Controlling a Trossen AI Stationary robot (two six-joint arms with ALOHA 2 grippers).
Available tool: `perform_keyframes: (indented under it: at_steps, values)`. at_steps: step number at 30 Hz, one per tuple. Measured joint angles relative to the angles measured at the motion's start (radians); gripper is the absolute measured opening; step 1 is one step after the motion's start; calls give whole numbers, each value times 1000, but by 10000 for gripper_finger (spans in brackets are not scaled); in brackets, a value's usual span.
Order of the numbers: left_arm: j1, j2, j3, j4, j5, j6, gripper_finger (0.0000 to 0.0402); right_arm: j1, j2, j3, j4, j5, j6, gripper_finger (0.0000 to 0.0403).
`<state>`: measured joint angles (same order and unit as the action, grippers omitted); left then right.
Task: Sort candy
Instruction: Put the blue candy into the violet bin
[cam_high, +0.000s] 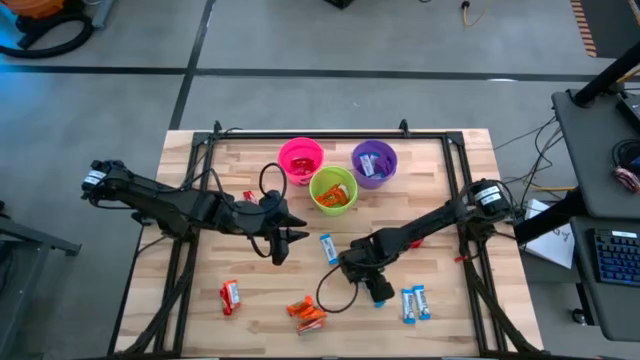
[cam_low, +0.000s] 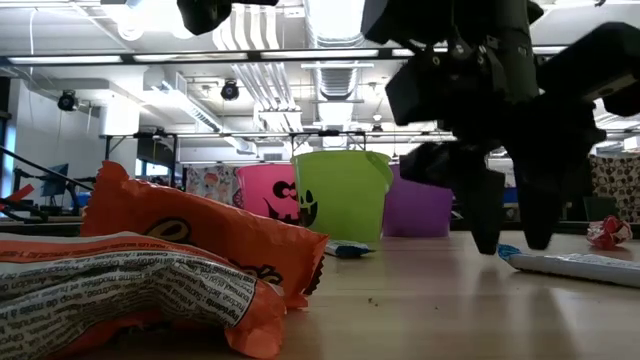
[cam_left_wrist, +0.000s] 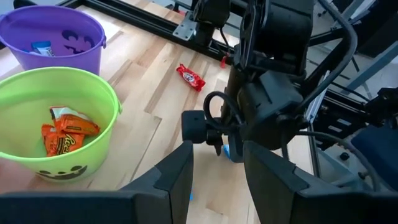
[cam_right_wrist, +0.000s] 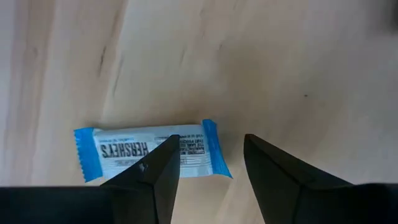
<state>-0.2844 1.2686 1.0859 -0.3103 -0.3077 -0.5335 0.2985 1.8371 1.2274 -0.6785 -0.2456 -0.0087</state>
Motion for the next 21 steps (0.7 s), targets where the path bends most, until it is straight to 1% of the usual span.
perform_keyframes:
  at_steps: [3,5,8,12,14,17,21]
  values:
    - [0,0,0,1,0,0,125,-2,17,-1,7,-10,-9,153]
    - [1,0,0,0,0,0,125,-6,25,0,10,-27,-26,135]
    - [1,0,0,0,1,2,125,-12,28,0,13,-52,-53,93]
    - [2,0,0,0,0,2,125,-18,28,-2,15,-68,-91,25]
    - [3,0,0,-1,0,3,125,-23,29,-2,16,-81,-112,15]
    - [5,0,0,0,0,4,125,-33,20,-3,12,-76,-110,10]
    - [7,0,0,1,0,4,125,-48,-38,-6,-9,-44,-96,9]
